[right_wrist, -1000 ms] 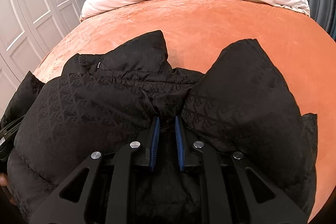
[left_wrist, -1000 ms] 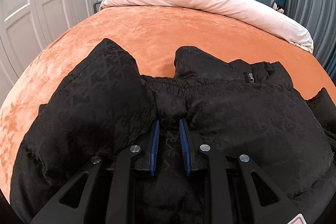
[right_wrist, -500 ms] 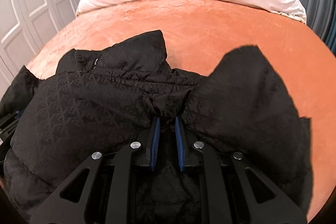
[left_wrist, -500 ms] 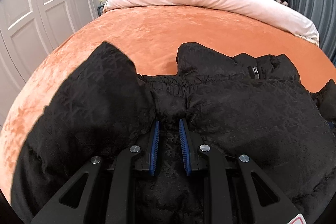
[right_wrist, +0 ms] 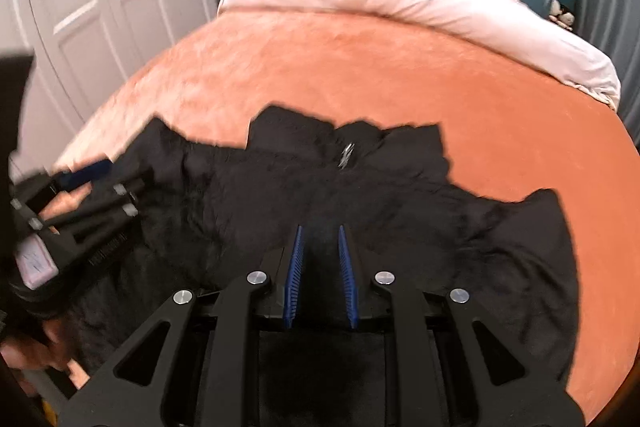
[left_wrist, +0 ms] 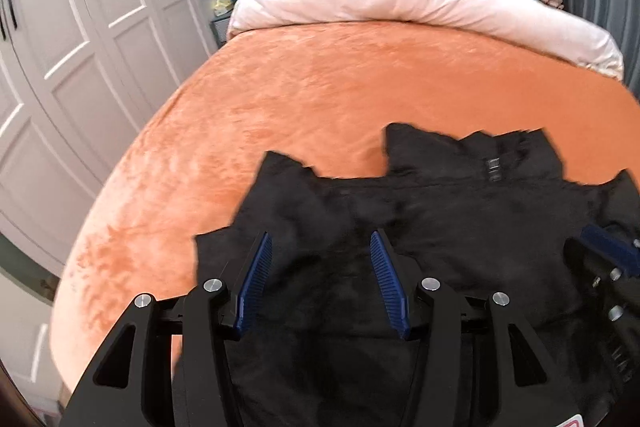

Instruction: Fold large clothes

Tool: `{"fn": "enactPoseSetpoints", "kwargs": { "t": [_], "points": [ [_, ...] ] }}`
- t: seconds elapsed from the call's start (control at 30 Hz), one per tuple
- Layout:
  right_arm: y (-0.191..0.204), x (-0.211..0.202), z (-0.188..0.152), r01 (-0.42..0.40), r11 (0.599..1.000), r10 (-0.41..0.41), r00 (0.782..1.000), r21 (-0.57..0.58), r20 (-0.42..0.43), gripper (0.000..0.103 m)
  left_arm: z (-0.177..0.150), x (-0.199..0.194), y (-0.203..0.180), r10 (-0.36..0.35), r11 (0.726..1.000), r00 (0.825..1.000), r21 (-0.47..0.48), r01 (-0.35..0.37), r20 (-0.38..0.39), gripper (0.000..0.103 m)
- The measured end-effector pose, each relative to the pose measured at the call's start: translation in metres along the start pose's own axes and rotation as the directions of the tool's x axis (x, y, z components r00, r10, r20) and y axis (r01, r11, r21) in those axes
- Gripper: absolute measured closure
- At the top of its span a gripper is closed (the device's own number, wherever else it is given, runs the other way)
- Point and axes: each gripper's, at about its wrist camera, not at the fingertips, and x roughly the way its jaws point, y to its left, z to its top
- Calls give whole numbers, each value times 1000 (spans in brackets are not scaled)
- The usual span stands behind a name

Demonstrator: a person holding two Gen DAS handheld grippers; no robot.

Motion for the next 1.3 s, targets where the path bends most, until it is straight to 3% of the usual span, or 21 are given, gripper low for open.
{"fn": "enactPoseSetpoints", "kwargs": {
  "t": [0.17, 0.27, 0.53, 0.7, 0.8, 0.9, 1.0, 1.13, 1.2, 1.3],
  "points": [
    [1, 40, -9, 14, 1000, -13, 999, 11, -52, 86, -9, 42, 27, 20, 999, 997, -31, -22, -79, 51],
    [1, 56, -12, 10, 1000, -10, 999, 5, -53, 87, -18, 55, 29, 18, 1000, 999, -17, -18, -45, 45],
    [7, 77, -22, 32, 999, -32, 999, -2, 7, 88, -26, 77, 30, -33, 996, 999, -78, 32, -10, 43],
    [9, 76, -28, 40, 999, -40, 998, 0, 48, 88, -29, 86, 33, -53, 994, 999, -100, 51, -12, 42],
    [3, 69, -22, 6, 1000, -6, 1000, 18, 29, 87, -28, 83, 33, -57, 994, 998, -95, 55, -20, 42],
    [-24, 30, -11, -28, 996, 25, 999, 91, 34, 87, -19, 66, 45, -64, 995, 997, -84, 60, -41, 42],
    [-69, -9, -7, 41, 993, -50, 996, 112, 77, 83, -7, 41, 65, -52, 991, 999, -122, 54, 15, 42],
    [-152, -1, -17, 154, 955, -159, 987, 253, -1, 84, 10, 57, 69, -44, 990, 999, -135, 42, -14, 41],
    [-187, 13, -29, 146, 935, -146, 989, 323, -23, 85, 8, 75, 67, -49, 989, 997, -145, 39, -60, 40],
    [-194, 29, -37, 140, 940, -140, 990, 312, -24, 85, -4, 91, 62, -35, 989, 998, -148, 26, -59, 37]
  ]
}}
